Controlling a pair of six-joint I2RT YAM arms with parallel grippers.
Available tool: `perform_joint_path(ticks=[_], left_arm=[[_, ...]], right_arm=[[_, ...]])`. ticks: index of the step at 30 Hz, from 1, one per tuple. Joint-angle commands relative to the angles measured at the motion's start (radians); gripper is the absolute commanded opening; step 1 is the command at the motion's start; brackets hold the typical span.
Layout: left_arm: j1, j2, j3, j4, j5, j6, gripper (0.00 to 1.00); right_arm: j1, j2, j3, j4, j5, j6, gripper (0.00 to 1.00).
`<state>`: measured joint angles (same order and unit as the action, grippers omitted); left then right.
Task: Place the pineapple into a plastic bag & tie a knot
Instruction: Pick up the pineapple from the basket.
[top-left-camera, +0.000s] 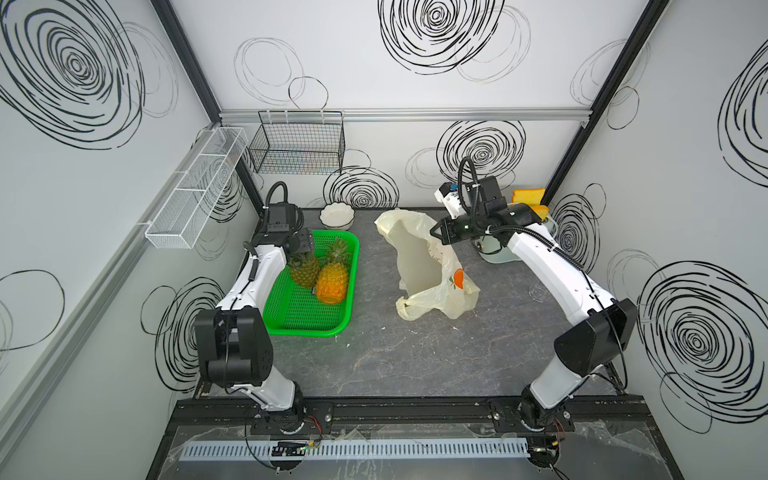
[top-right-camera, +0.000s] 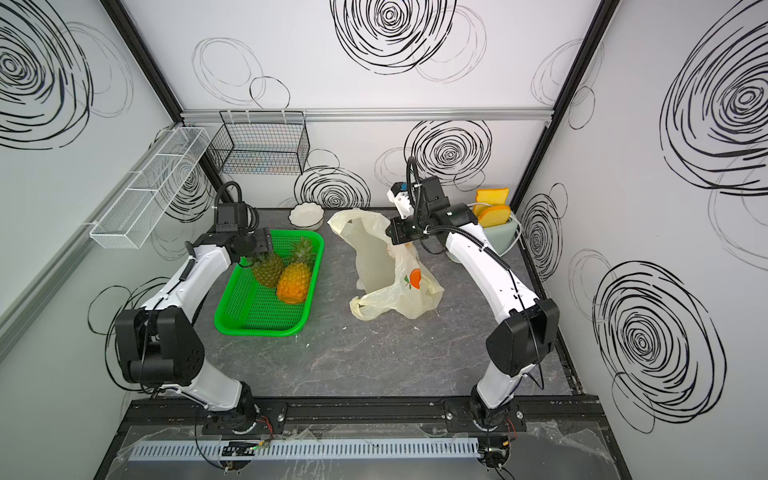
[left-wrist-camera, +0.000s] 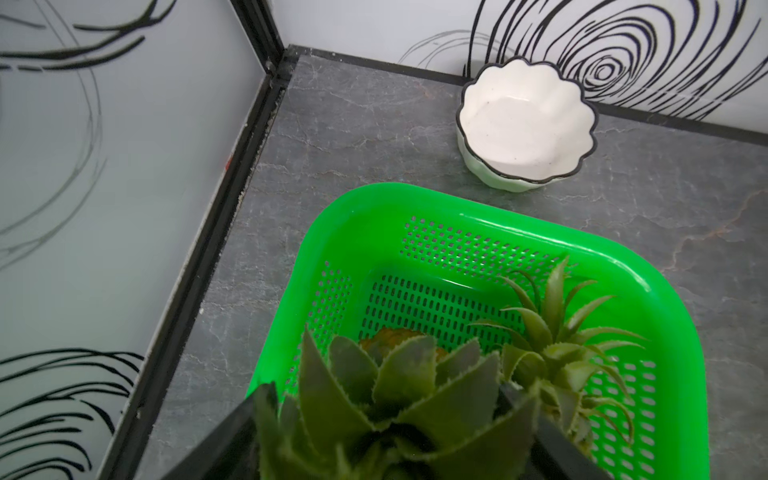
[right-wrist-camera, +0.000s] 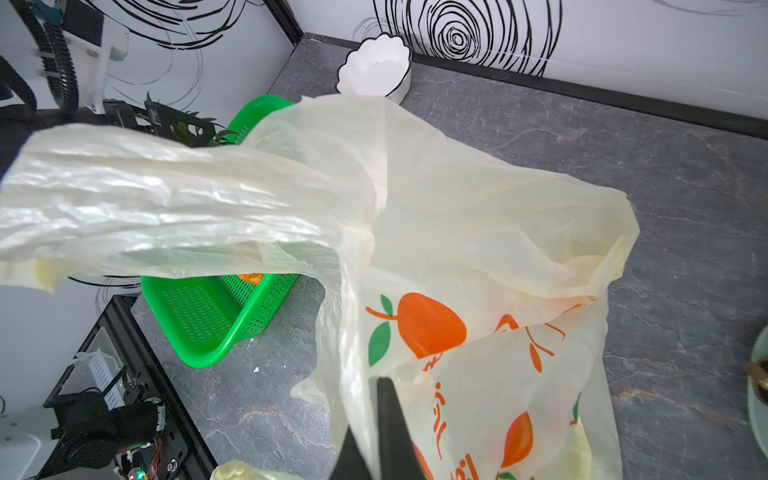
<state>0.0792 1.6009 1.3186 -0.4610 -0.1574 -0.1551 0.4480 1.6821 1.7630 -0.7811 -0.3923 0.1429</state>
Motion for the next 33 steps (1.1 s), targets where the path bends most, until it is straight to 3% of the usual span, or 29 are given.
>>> perform_joint_path(ticks=[1, 15, 23, 33], left_arm=[[-0.001, 0.005, 0.011, 0.048, -0.027, -0.013, 0.7], [0.001, -0.094, -0.067, 0.107, -0.035, -0.016, 0.0], [-0.081, -0.315, -0.104, 0.156, -0.056, -0.135, 0.0], [-0.259, -0.521, -0.075, 0.156, -0.245, -0.221, 0.0]], right_arm=[[0.003, -0.007, -0.013, -0.011, -0.015, -0.006, 0.0], [0.003, -0.009, -0.031, -0.011, -0.009, 0.005, 0.0], [0.002, 0.009, -0.027, 0.0, -0.01, 0.092, 0.0], [0.002, 0.053, -0.032, 0.046, -0.066, 0.281, 0.0]])
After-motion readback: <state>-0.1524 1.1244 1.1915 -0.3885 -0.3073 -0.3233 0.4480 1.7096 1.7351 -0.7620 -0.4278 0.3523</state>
